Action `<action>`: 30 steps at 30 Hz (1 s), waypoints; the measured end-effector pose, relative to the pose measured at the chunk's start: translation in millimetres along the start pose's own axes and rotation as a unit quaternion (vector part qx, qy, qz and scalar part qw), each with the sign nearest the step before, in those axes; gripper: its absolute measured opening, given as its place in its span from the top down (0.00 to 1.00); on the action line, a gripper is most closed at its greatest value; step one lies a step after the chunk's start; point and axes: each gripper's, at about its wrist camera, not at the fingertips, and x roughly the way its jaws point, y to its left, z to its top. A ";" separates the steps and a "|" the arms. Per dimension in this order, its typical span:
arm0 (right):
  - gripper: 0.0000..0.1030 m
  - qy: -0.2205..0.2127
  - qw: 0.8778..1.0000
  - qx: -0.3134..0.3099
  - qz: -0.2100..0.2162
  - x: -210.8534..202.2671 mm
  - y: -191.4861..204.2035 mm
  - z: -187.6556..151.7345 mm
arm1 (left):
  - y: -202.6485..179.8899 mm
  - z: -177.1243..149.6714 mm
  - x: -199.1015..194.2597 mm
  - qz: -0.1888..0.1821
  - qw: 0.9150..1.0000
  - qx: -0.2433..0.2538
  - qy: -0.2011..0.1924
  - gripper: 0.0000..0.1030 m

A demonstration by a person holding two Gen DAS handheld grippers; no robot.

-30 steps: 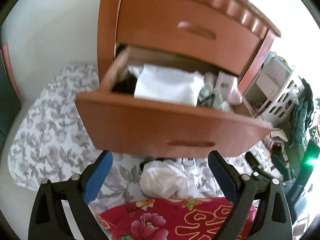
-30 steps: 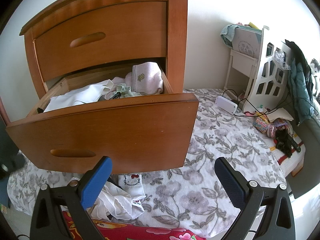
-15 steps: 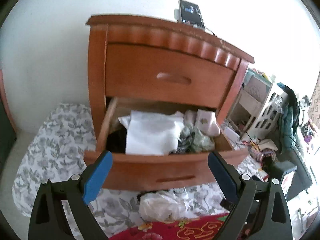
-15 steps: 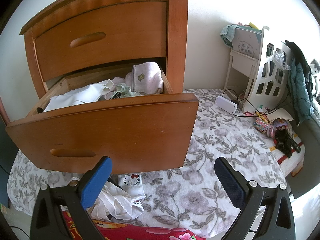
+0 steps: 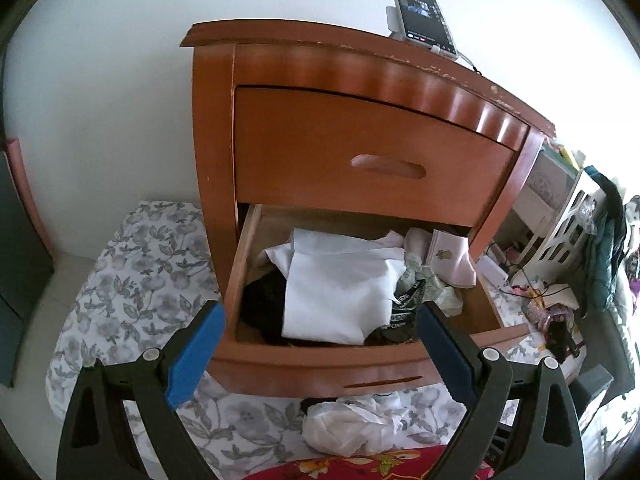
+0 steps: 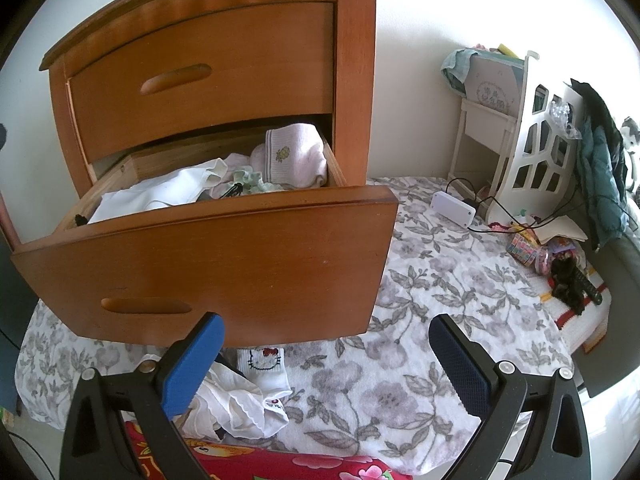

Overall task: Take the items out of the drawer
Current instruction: 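Move the open left gripper back into the drawer, then grasp the white shirt in the drawer with the left gripper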

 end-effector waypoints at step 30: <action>0.00 0.032 0.999 0.010 0.028 11.3 -4.0 0.9 | -32.5 39.5 130.0 0.027 0.979 0.028 0.200 0.07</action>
